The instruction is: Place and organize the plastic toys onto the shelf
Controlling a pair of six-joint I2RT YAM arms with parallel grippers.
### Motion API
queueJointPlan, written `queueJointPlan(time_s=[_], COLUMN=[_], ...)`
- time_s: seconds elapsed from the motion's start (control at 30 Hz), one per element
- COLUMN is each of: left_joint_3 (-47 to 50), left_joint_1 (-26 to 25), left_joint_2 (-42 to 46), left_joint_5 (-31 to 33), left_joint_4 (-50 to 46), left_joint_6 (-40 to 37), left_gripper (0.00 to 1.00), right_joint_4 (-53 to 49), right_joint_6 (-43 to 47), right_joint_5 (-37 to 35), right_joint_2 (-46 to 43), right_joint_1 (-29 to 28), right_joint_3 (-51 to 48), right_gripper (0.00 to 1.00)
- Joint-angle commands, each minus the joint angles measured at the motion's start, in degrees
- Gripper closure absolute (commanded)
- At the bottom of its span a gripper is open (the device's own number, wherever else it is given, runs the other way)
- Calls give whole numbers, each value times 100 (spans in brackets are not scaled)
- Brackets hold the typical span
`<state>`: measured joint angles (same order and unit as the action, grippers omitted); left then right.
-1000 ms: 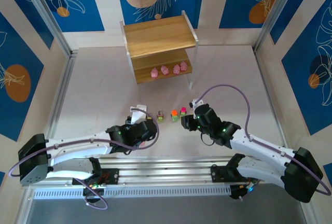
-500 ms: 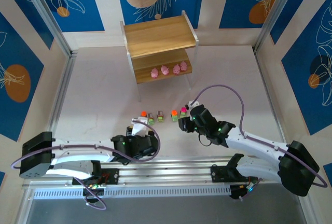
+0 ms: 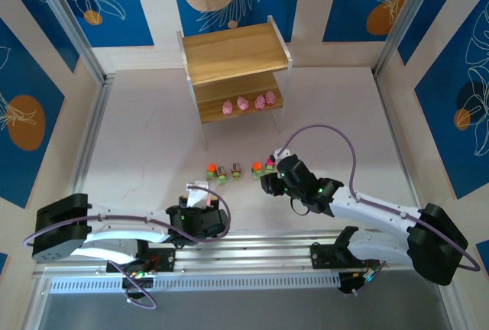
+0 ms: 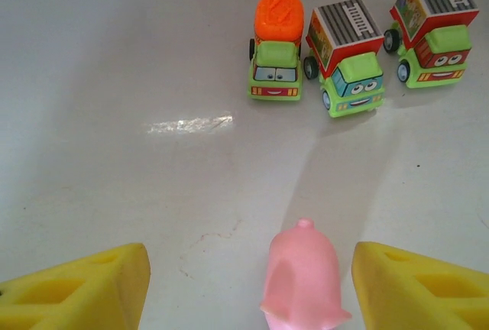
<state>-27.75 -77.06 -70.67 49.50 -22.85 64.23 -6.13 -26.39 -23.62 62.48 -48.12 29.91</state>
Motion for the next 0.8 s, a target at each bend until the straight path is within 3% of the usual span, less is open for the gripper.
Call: queueJointPlan(time_s=[0.0, 0.23, 0.77], left_joint_3=[102, 110, 268], left_joint_1=[-57, -55, -54], left_joint_2=[-136, -518, -894], left_joint_5=[-93, -203, -239], left_joint_4=[280, 630, 1124], left_joint_6=[72, 72, 283], left_gripper=[30, 31, 45], right_joint_4=[96, 82, 60], right_joint_6=[99, 108, 108], right_joint_5=[-112, -137, -150], right_joint_2=[3, -8, 1], right_joint_1=[-33, -50, -57], right_joint_3=[208, 217, 224], right_gripper=[51, 51, 51])
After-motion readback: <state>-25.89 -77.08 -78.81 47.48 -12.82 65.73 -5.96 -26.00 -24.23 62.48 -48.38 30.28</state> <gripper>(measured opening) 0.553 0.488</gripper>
